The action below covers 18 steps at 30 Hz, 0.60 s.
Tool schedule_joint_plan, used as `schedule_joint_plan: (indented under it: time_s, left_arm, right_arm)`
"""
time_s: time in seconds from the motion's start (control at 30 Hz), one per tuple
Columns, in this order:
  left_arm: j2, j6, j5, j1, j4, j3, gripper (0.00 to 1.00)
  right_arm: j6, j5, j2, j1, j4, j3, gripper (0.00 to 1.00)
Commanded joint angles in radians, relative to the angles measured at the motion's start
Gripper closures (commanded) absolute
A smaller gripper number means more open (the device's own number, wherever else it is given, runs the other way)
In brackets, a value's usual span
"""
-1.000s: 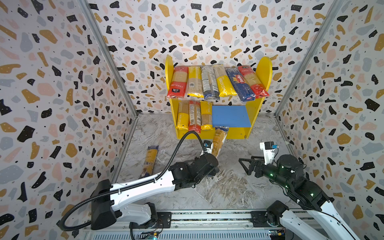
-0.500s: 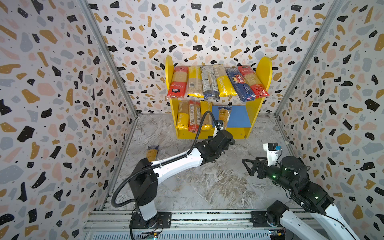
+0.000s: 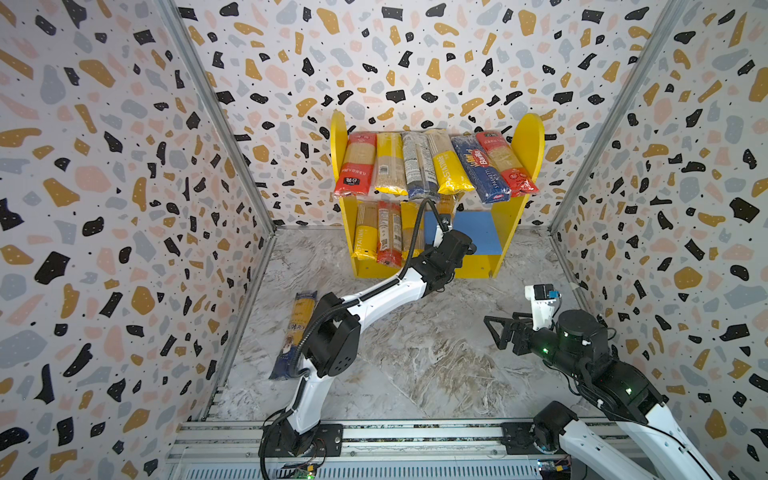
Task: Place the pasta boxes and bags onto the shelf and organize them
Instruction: 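Lower the Molí Pasta pack beside the PASTATIME pack and open the left gripper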
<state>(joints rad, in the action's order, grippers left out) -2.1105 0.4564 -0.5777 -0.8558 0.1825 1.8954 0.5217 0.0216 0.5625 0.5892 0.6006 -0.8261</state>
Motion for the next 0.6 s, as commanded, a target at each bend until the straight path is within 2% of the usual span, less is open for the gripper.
schedule_joint_plan:
  time_s: [0.0, 0.2, 0.57]
  left_arm:
    - [-0.011, -0.027, -0.057, 0.019, -0.171, 0.112, 1.0]
    - [-0.098, -0.021, -0.049, 0.05, -0.137, 0.232, 1.0]
    - [-0.14, -0.002, 0.006, 0.108, -0.116, 0.275, 1.0]
  right_arm:
    - [-0.014, -0.022, 0.014, -0.002, 0.004, -0.027, 0.01]
    - [-0.011, -0.03, 0.04, -0.006, -0.007, -0.03, 0.01]
    - [-0.009, -0.04, 0.073, -0.011, -0.019, -0.037, 0.01]
